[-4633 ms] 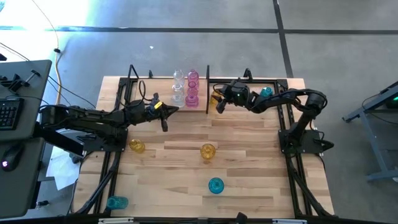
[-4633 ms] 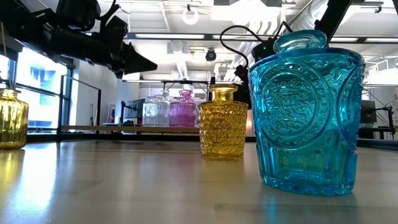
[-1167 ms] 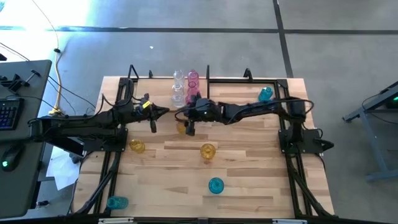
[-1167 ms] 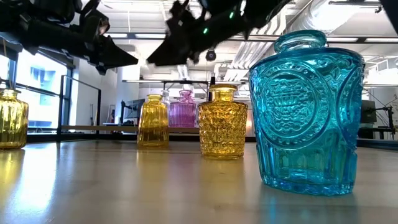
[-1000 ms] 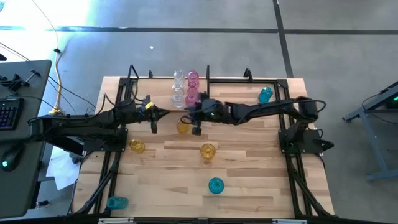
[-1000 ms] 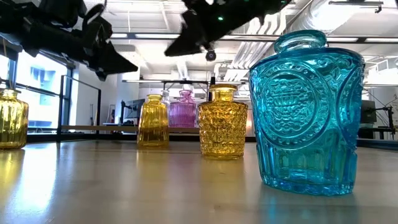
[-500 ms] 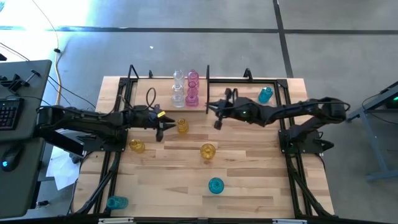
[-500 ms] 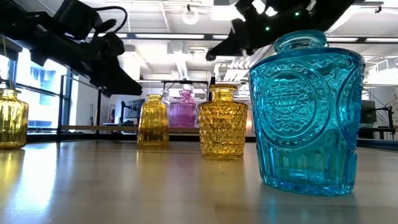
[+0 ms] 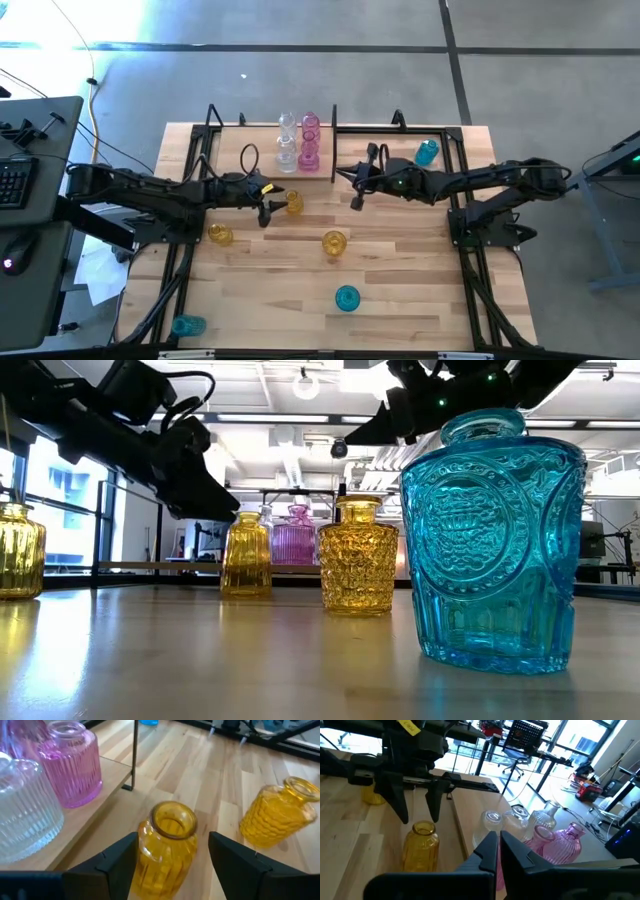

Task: Sort vases onto shelf
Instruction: Put the top yellow vase on the shelf

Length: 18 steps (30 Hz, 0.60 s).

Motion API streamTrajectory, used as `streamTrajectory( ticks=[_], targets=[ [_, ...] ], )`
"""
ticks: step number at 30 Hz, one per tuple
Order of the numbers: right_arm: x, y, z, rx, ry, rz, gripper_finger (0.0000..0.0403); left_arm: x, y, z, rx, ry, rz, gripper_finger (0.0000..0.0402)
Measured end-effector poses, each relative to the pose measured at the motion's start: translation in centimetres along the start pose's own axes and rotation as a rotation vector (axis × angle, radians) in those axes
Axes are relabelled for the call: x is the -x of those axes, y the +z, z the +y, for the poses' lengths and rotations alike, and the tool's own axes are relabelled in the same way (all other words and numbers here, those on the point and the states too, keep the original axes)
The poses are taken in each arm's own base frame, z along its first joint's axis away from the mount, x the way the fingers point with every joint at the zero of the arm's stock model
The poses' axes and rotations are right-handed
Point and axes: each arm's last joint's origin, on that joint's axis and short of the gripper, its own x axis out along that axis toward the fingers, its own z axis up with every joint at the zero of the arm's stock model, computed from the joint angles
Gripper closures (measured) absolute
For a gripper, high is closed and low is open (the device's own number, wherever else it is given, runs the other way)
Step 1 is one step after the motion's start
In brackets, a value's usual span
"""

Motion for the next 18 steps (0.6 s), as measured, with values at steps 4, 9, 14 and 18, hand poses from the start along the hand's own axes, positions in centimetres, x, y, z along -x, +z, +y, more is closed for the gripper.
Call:
streamTrajectory(
  ticks=[4, 9, 14, 18],
  targets=[
    [0.0, -0.1, 0.0, 0.011, 0.002, 0.006, 0.0402, -0.3, 0.2, 0.0, 0.002, 0.008, -0.029, 0.0171],
    [0.0, -0.1, 0.0, 0.013, 0.002, 0.006, 0.0402, -0.8, -0.2, 0.1, -0.025, 0.026, -0.015, 0.0171],
    [0.0, -0.1, 0.0, 0.019, 0.002, 0.007, 0.0403, -1.3, -0.1, 0.0, -0.024, 0.028, -0.056, 0.0171],
    [0.0, -0.1, 0.0, 0.02, 0.004, 0.013, 0.0403, -1.7, -0.1, -0.1, -0.055, 0.023, -0.072, 0.0172]
  ],
)
